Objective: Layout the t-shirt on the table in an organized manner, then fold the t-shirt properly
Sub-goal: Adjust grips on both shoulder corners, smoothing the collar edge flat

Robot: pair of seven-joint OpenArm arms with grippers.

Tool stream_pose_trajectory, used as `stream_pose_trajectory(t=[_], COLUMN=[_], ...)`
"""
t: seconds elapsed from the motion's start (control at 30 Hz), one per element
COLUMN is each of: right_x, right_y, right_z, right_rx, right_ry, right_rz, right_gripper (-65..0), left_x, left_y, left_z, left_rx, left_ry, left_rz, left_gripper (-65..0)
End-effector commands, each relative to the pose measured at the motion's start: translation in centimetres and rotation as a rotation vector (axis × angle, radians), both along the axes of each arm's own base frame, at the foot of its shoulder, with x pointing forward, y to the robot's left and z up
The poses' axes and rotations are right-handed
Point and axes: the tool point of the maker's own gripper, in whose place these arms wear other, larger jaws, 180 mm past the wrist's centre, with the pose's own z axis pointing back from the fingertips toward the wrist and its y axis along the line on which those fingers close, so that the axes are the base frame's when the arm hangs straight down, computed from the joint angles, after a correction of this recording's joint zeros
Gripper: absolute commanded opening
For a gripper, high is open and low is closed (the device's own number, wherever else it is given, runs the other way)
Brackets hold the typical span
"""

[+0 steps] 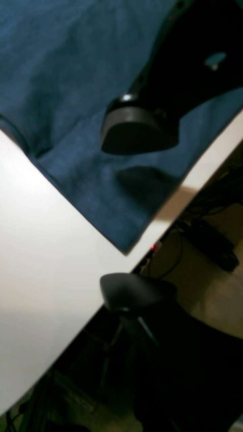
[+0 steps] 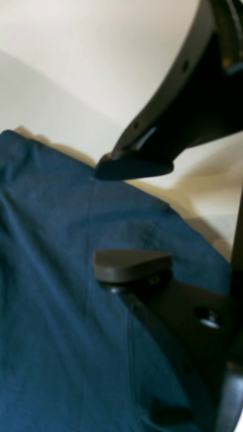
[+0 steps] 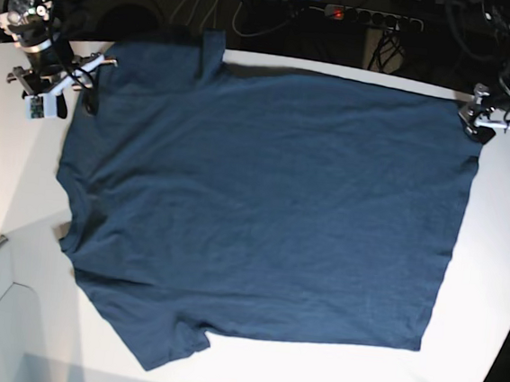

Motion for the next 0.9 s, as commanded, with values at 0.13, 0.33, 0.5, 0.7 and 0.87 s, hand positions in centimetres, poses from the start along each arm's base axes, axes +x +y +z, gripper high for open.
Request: stream_pose_trajectory(t=[0.13, 0.33, 0.5, 0.7, 0.87], right_x=[0.6, 0.6, 0.6, 0.6, 0.3], right_y=[-0.1, -0.1, -0.1, -0.1, -0.2], right_z=[1.1, 1.1, 1.1, 1.1, 1.0], right_rx=[0.004, 0.004, 0.004, 0.003, 0.001], right_ry=[-0.048, -0.048, -0.048, -0.049, -0.042], right_rz=[0.004, 0.004, 0.004, 0.004, 0.003], right_gripper=[-32.8, -32.8, -32.8, -32.7, -32.5], left_x=[0.4, -0.1, -0.1, -0.1, -0.3], left_y=[0.6, 0.5, 0.4, 0.3, 0.2], left_z=[0.7, -0.9, -1.2, -1.1, -1.2], left_rx=[0.023, -0.011, -0.019, -0.021, -0.026], left_ry=[-0.015, 0.016, 0.021, 0.018, 0.023], left_rz=[-0.004, 0.017, 0.021, 0.021, 0.021], left_gripper=[-21.1, -28.3, -31.9, -40.2, -40.3])
